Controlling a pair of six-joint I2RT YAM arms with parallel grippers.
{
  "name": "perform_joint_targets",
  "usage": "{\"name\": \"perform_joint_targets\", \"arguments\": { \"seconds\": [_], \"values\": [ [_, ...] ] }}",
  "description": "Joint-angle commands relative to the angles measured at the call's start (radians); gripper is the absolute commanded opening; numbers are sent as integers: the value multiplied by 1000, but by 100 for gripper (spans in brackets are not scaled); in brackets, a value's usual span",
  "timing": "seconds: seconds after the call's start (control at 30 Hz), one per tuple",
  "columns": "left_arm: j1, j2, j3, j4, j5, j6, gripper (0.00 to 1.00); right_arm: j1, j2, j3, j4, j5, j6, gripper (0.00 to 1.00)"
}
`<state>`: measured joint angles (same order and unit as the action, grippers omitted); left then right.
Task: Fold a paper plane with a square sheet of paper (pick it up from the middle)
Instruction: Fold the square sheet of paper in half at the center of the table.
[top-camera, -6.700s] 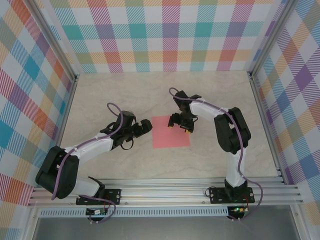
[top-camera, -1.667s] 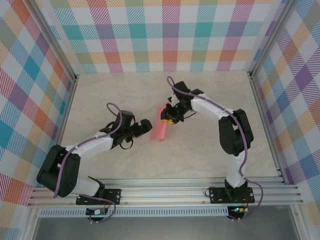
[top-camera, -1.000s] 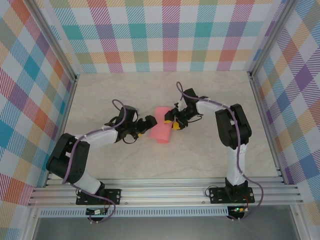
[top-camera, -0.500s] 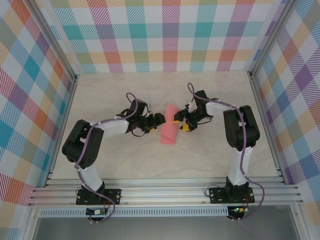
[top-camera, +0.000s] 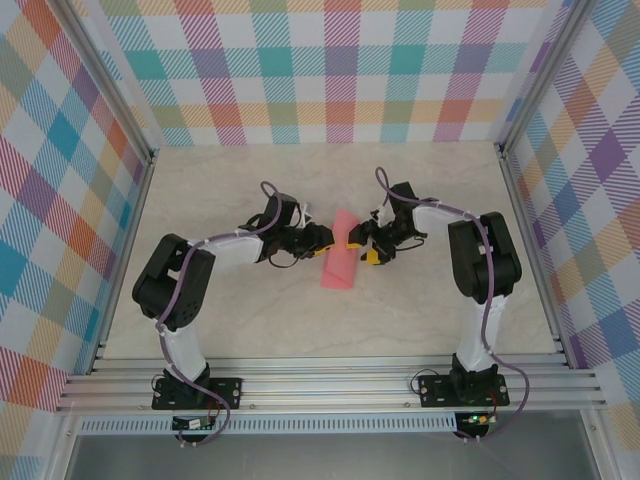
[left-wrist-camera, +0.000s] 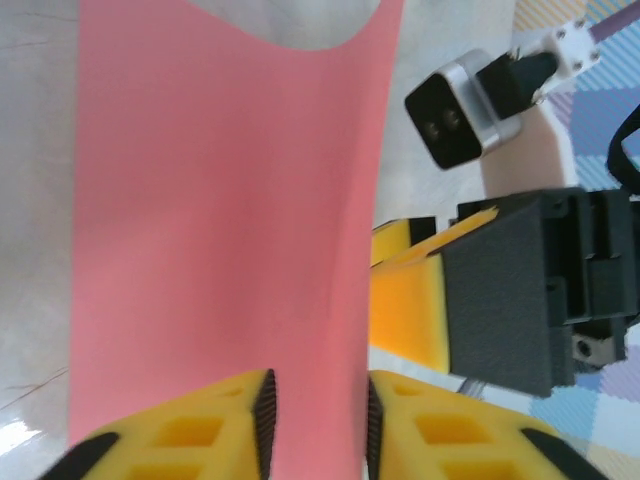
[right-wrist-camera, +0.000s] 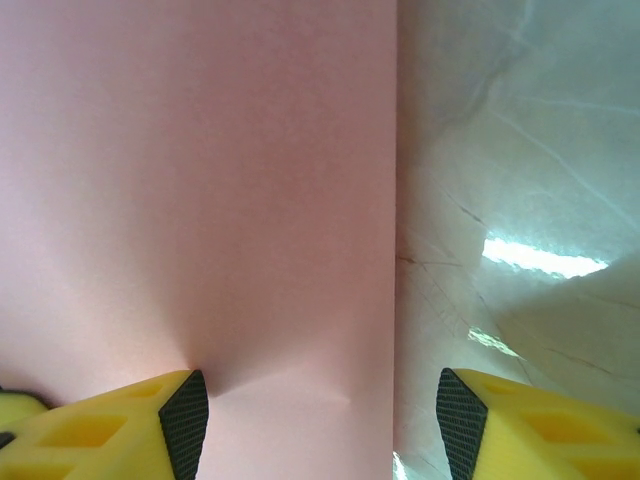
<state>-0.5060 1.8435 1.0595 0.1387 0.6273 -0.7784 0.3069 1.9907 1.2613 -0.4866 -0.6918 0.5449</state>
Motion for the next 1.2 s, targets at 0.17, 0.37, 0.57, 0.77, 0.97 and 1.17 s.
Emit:
{"name": "perform_joint_targets", "arguments": {
  "seconds": [0.17,0.37,0.57,0.77,0.97,1.17],
  "values": [
    [-11,65,-32,208,103,-99,8,-24,-91,-61,61,-20,22,65],
    [-19,110,-52,406,163,-204,4,-64,-206,-195,212,44,122,67],
    [-30,111,-30,408,191,-223,4,-87,-317,-313,361,123,183,69],
    [-63,97,8,409,261,-188,4,-98,-355,-340,370,166,198,71],
    [-74,79,39,138,114,-62,3,-100,-364,-367,430,90,210,70],
    [-72,74,18,97,22,-62,2,-89,-301,-323,340,64,158,63]
  ]
}}
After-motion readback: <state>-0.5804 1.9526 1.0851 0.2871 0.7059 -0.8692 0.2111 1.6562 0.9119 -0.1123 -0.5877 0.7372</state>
